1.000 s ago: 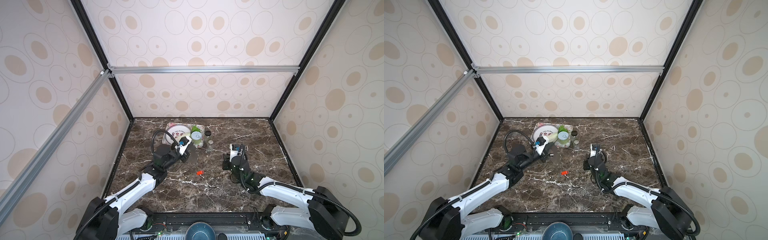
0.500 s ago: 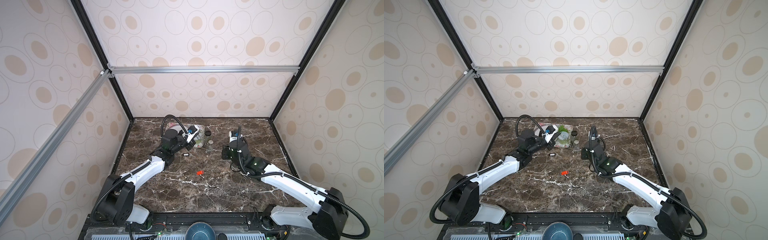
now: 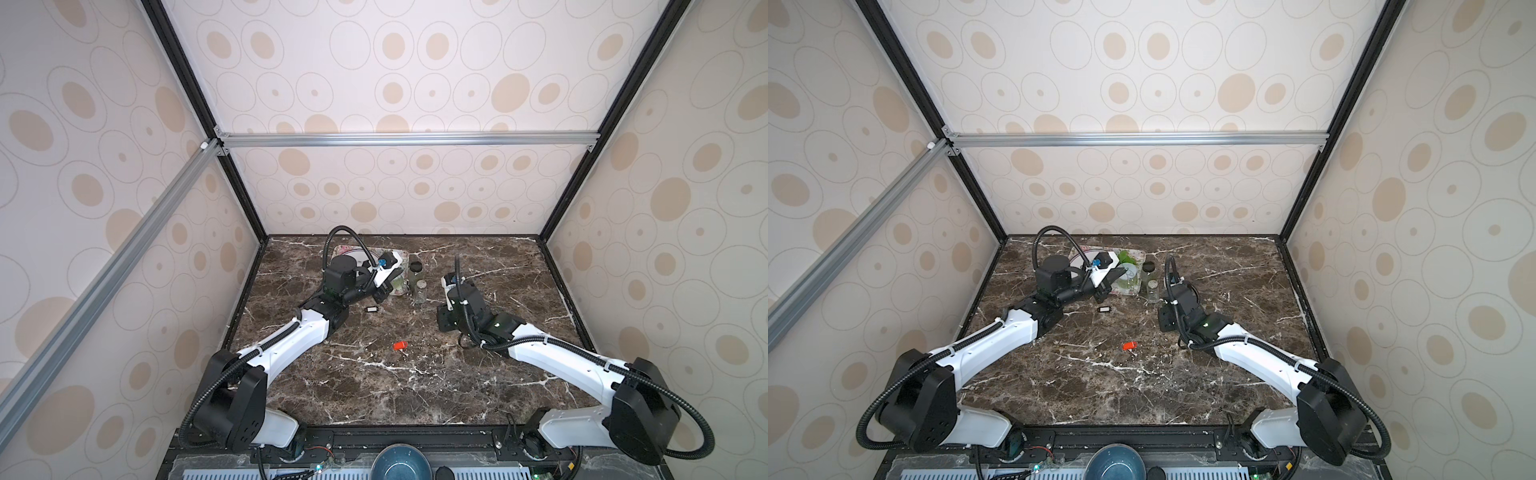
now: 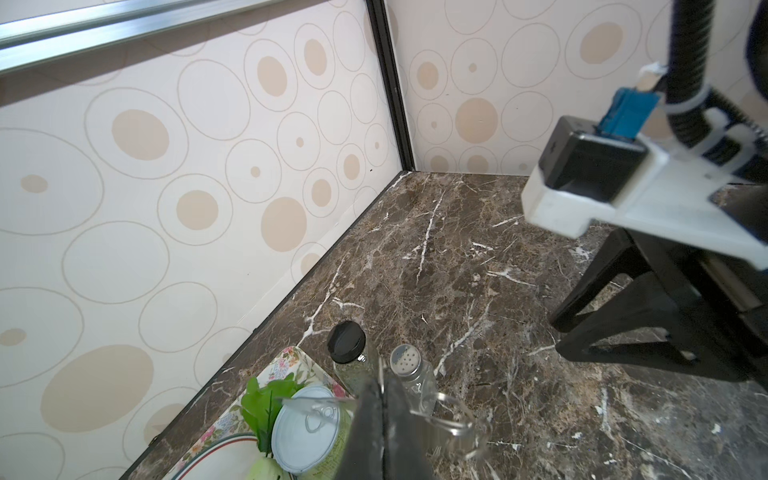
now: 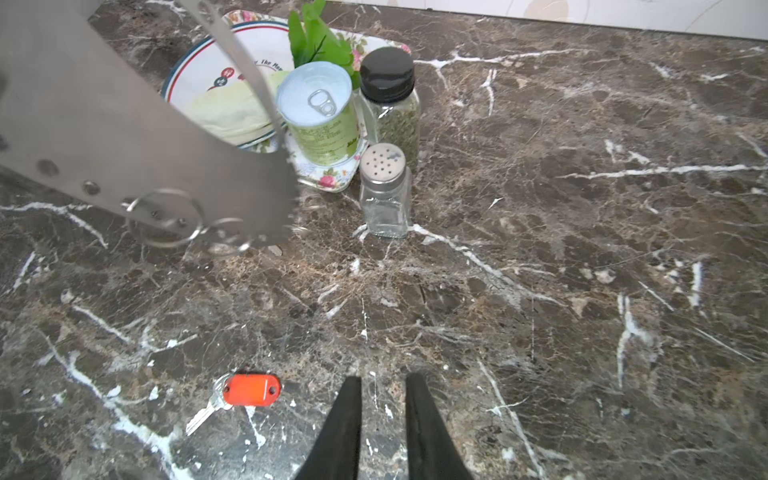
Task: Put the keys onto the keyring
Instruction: 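Lower the right gripper toward the red-tagged key while the left gripper holds the plate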
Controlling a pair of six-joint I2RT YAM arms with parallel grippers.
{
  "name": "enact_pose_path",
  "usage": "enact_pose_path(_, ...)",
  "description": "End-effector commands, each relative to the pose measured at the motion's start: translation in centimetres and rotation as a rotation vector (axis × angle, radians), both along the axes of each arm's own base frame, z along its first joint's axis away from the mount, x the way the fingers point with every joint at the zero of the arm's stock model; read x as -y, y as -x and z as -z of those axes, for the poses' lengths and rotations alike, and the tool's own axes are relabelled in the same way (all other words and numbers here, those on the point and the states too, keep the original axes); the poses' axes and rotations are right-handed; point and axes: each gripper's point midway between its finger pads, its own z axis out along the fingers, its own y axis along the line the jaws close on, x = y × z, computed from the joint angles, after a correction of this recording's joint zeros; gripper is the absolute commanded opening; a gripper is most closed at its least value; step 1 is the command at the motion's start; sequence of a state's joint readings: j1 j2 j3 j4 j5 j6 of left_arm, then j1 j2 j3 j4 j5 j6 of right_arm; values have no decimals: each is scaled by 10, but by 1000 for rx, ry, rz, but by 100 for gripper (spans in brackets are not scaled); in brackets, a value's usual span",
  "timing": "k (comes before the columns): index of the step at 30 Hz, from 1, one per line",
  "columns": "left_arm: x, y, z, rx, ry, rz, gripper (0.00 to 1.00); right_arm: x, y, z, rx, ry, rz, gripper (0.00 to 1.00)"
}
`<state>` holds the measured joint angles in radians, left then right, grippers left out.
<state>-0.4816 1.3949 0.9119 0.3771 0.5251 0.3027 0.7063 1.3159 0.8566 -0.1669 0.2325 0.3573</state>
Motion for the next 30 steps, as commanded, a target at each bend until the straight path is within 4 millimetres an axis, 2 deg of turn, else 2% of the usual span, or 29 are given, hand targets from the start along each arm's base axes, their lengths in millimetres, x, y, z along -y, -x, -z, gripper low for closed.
enact_pose_path(1, -8, 8, -23, 81, 41, -35, 0, -3, 6, 3, 19, -36, -35, 22)
enact_pose_path(3, -12, 3, -22, 78, 54, -77, 0, 0, 5, 13, 21, -37, -16, 22)
enact_pose_path(9, -7, -9, -18, 43, 72, -88, 0, -8, 0, 50, -48, -9, -17, 20)
enact_pose_path(24, -22, -23, -17, 52, 109, -211, 0, -55, 6, 79, -178, -1, -162, 21)
enact_pose_path(30, -36, -38, -15, 55, 104, -328, 0, -68, 8, 89, -229, -2, -206, 22)
